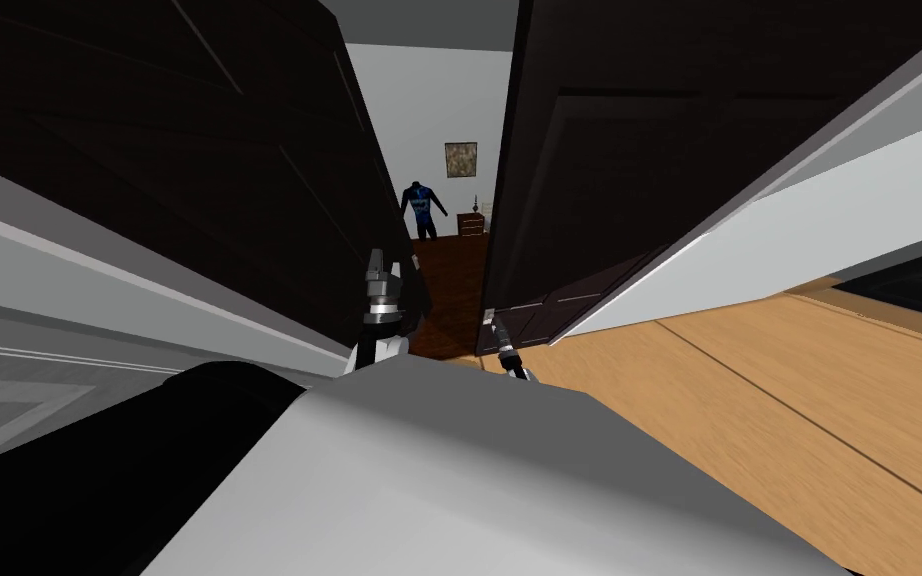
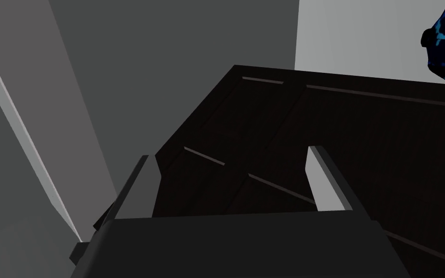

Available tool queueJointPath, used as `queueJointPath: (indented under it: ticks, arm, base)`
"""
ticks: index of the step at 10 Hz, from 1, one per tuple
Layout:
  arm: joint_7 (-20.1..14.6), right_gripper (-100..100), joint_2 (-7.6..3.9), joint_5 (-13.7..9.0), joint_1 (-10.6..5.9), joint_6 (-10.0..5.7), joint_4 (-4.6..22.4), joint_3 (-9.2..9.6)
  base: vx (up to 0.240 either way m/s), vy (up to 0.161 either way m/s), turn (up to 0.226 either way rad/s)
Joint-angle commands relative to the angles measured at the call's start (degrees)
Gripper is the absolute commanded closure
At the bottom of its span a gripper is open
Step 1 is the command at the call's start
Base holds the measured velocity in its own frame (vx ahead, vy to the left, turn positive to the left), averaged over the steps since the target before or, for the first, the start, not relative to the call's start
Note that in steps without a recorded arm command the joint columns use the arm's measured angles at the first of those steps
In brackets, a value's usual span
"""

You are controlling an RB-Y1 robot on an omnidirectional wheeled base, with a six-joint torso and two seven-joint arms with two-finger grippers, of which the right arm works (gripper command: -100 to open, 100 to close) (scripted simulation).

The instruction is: Push the door open

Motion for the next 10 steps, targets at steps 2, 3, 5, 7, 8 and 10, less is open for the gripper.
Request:
queueJointPath:
  ticks: [2,3,5,7,8,10]
  arm:
    - [0.23,-100,0.77,-0.12,-0.17,-0.39,0.63,-0.42]
    - [0.29,-100,1.15,-0.15,-0.23,-0.49,0.82,-0.54]
    - [0.22,100,0.89,-0.12,-0.17,-0.43,0.72,-0.44]
    - [0.22,100,0.89,-0.12,-0.17,-0.43,0.72,-0.44]
    - [0.22,100,0.89,-0.12,-0.17,-0.43,0.72,-0.44]
    - [0.22,100,0.89,-0.12,-0.17,-0.43,0.72,-0.44]
  base:
    - [0.178,0.062,0.026]
    - [0.162,0.055,0.021]
    - [0.024,0.009,-0.001]
    - [-0.017,-0.007,0.006]
    - [-0.007,-0.003,-0.002]
    - [0.000,0.000,0.000]
